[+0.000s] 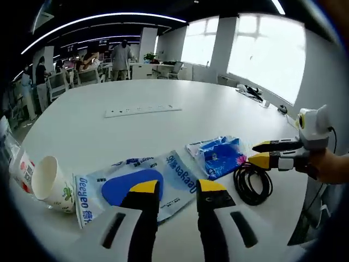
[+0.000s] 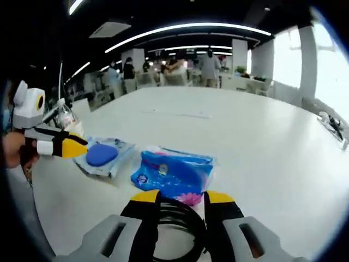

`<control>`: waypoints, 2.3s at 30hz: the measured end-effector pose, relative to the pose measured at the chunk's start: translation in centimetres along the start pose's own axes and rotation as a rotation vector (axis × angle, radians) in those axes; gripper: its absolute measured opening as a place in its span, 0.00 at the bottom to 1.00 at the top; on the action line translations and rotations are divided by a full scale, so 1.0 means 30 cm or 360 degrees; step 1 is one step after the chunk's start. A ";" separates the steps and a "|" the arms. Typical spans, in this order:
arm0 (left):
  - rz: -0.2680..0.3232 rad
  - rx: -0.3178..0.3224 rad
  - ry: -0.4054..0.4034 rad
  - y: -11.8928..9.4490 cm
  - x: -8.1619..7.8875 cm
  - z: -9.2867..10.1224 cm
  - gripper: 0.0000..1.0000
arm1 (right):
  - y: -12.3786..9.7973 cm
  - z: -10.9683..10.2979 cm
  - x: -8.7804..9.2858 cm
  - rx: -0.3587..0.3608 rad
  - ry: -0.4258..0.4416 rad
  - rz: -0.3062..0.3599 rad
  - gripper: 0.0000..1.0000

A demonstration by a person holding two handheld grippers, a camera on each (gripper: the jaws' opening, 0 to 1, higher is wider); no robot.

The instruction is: Arrange the tabletop items into an orderly group along one side of the table until the central work area is clear of visible clutter.

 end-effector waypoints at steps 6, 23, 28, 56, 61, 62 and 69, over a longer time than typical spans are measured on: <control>-0.0034 0.0058 -0.0005 0.082 -0.029 0.044 0.25 | 0.031 0.045 -0.004 0.0028 0.0027 -0.0003 0.30; -0.0210 0.0100 -0.0053 0.254 -0.032 0.085 0.20 | 0.112 0.070 0.039 -0.0050 0.0229 -0.0130 0.27; -0.0207 0.0105 -0.0088 0.281 -0.028 0.090 0.17 | 0.125 0.061 0.050 -0.0084 0.0255 -0.0133 0.19; -0.0215 0.0060 -0.0189 0.247 -0.030 0.111 0.00 | 0.121 0.034 0.030 -0.0130 0.0233 -0.0066 0.00; -0.0220 0.0022 -0.0205 0.227 -0.015 0.103 0.00 | 0.125 0.022 0.022 -0.0158 0.0217 -0.0053 0.00; -0.0225 0.0017 -0.0208 0.224 -0.012 0.101 0.00 | 0.127 0.020 0.021 -0.0162 0.0213 -0.0051 0.00; -0.0253 -0.0028 -0.0242 0.220 0.000 0.081 0.00 | 0.137 0.011 0.032 -0.0177 0.0217 -0.0080 0.00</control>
Point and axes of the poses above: the point that each gripper's makers call its tool centre point, and the gripper's own axes: y roughly forward along the fingers, z roughly to its right, x roughly out of its underside, the point moved 10 cm from there along -y, roughly backward along the fingers, and after that the axes turned 10 degrees about x, right-handed, at the moved point
